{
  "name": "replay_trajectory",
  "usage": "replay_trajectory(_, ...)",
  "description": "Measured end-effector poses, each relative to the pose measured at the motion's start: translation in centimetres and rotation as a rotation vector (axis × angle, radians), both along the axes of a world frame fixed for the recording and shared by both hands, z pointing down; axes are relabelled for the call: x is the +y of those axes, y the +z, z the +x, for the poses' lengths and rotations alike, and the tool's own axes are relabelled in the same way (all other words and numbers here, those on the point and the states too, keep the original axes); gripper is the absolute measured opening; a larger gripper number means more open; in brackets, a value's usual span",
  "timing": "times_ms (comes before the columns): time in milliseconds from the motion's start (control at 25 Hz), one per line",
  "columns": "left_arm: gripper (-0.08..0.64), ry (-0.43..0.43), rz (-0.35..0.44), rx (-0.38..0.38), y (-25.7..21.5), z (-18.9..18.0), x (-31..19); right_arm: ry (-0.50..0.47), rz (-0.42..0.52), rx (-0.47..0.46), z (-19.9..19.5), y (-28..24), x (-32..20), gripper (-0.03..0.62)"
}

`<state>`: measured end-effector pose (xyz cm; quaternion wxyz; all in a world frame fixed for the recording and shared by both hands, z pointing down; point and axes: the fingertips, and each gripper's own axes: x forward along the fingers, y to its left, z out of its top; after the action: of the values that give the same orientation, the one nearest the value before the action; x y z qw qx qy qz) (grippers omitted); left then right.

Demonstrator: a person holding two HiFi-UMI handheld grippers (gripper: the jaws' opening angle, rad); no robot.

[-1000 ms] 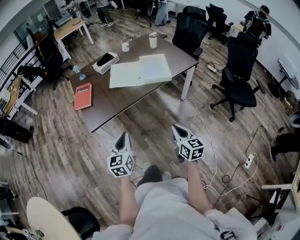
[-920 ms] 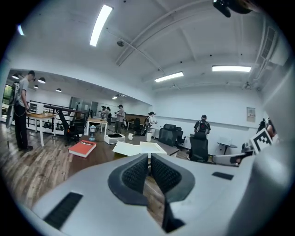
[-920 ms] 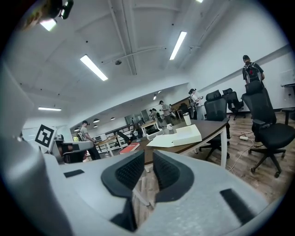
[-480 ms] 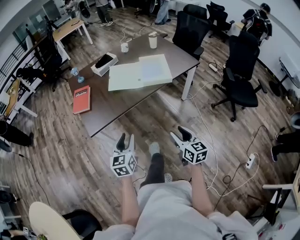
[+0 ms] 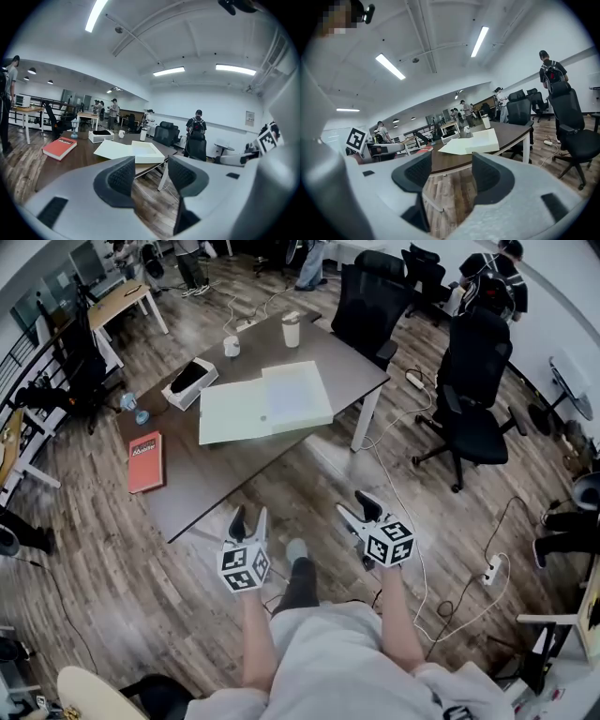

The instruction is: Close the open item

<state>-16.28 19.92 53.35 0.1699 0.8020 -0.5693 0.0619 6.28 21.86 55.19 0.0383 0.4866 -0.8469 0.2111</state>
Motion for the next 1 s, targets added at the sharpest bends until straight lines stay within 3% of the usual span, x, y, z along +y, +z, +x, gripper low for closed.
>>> replay_trajectory(200,0.212,-0.006,-0.002,0.005,-0.5,-0.4,-6.0,-0.014,-0.005,0.004,-0.6,-0.3,-6.0,0.287)
replay_trajectory(680,0.210,0.070,-0.029,-0.025,-1.1,-0.5,-21.2,0.010,-0.017,-0.025,-2.4,-0.7,-21.8,0.285)
replay_trajectory(1000,0.210,0.074,-0.042,-0.001,-0.2,-2.0,-29.4,0.048,-0.033,-0.009,-2.8,0.3,-28.6,0.284)
